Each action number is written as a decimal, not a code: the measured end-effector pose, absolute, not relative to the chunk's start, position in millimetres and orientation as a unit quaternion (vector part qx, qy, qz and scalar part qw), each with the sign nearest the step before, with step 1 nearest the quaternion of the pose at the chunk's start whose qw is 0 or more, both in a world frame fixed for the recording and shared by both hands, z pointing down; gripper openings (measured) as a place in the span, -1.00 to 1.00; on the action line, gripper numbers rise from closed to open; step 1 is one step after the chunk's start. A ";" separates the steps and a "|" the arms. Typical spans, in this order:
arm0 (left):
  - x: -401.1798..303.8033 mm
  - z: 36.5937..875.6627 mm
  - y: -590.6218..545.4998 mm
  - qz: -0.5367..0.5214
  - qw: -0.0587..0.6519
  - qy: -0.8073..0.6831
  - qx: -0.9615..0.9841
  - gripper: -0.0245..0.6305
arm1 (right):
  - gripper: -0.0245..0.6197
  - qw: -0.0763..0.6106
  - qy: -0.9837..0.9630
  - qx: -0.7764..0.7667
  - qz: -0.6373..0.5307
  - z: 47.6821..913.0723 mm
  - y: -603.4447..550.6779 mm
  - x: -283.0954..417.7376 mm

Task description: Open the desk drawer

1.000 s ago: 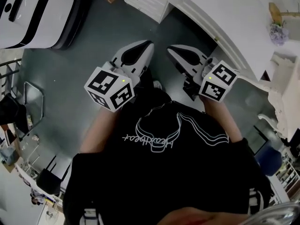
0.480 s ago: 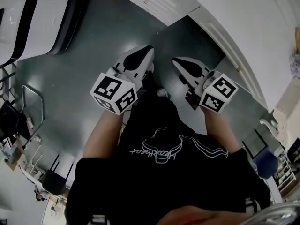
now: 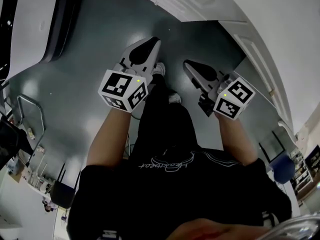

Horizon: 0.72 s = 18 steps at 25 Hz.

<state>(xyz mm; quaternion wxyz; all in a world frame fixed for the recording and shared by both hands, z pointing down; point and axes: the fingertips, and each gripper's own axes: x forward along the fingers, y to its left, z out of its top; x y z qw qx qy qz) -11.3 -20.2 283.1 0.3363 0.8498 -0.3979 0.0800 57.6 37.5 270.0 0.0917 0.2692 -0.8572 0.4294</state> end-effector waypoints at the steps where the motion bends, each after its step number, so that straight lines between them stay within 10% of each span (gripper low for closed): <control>1: -12.2 291.4 -25.4 0.083 0.336 -0.397 0.850 -0.87 | -0.90 0.094 -0.856 0.268 0.432 278.5 35.9 56.3; 18: -10.8 404.9 -120.5 0.176 0.261 -0.391 0.865 -0.42 | -0.90 0.113 -0.837 0.242 0.477 369.1 17.8 19.4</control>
